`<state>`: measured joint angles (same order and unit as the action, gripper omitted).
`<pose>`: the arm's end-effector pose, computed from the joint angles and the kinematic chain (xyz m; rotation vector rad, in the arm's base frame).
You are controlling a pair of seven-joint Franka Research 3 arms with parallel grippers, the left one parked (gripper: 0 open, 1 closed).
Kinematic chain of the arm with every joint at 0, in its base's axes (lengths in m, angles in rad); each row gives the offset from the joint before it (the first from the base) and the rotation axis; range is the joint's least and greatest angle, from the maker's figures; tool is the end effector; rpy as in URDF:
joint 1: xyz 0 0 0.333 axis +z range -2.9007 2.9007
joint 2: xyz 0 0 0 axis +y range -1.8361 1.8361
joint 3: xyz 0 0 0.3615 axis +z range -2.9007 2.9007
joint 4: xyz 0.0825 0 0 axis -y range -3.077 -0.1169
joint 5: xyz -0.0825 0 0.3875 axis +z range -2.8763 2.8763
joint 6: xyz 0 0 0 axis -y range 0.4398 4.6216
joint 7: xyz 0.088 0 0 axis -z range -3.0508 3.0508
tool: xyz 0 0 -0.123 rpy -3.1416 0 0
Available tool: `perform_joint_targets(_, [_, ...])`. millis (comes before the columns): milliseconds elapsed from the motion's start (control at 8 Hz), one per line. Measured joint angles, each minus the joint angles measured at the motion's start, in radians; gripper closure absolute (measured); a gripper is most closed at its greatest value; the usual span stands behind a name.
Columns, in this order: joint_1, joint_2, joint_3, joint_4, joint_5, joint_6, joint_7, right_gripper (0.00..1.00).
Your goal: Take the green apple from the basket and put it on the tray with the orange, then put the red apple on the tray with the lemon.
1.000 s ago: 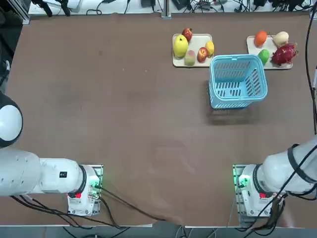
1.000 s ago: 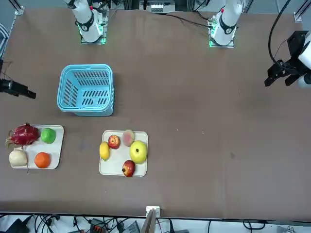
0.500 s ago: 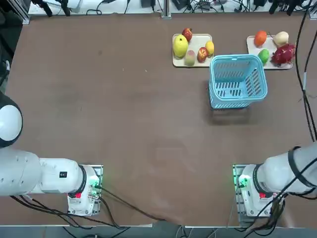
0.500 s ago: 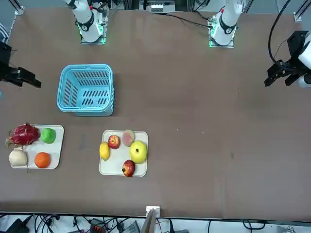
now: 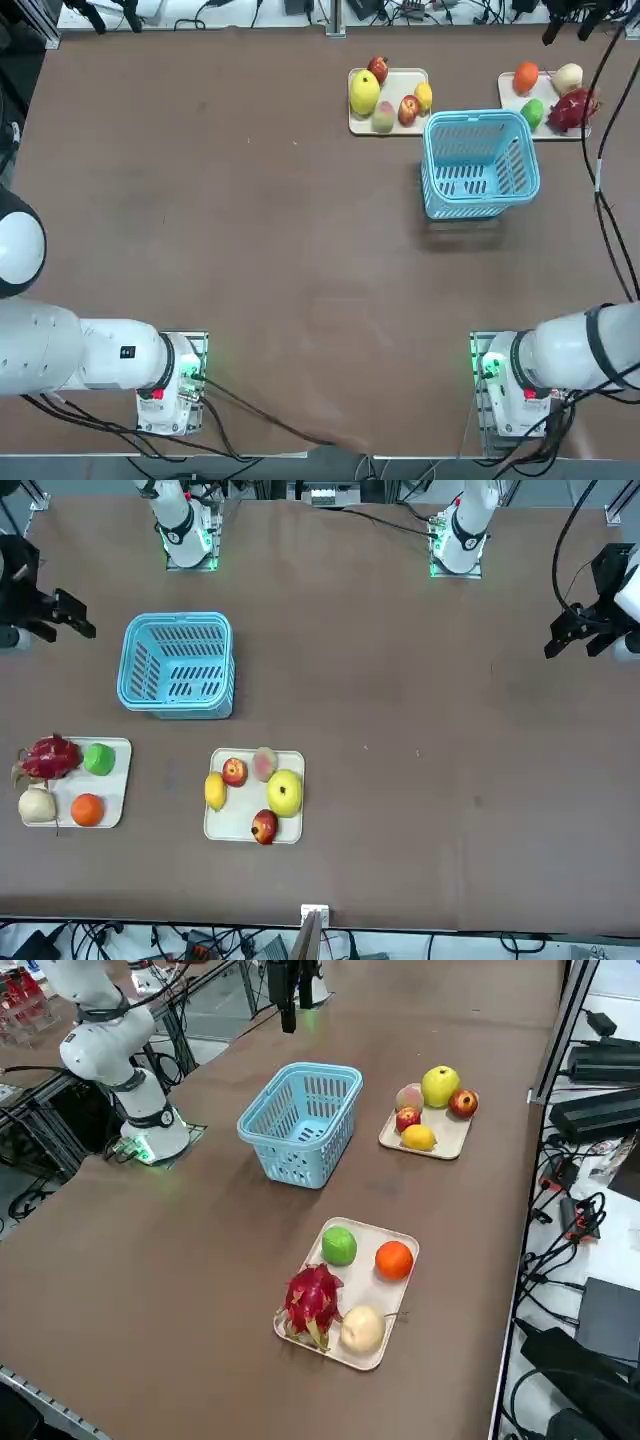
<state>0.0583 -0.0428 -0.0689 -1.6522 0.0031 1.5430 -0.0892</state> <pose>0.5370 -0.0062 0.6366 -3.1281 -0.1232 0.1035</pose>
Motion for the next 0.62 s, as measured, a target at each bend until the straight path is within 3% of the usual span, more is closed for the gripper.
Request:
perform_joint_targets(250, [0.007, -0.075, -0.006, -0.072, -0.001, 0.033, -0.005, 0.00])
perform_joint_targets(625, [0.020, -0.107, 0.005, -0.082, -0.001, 0.044, -0.005, 0.00])
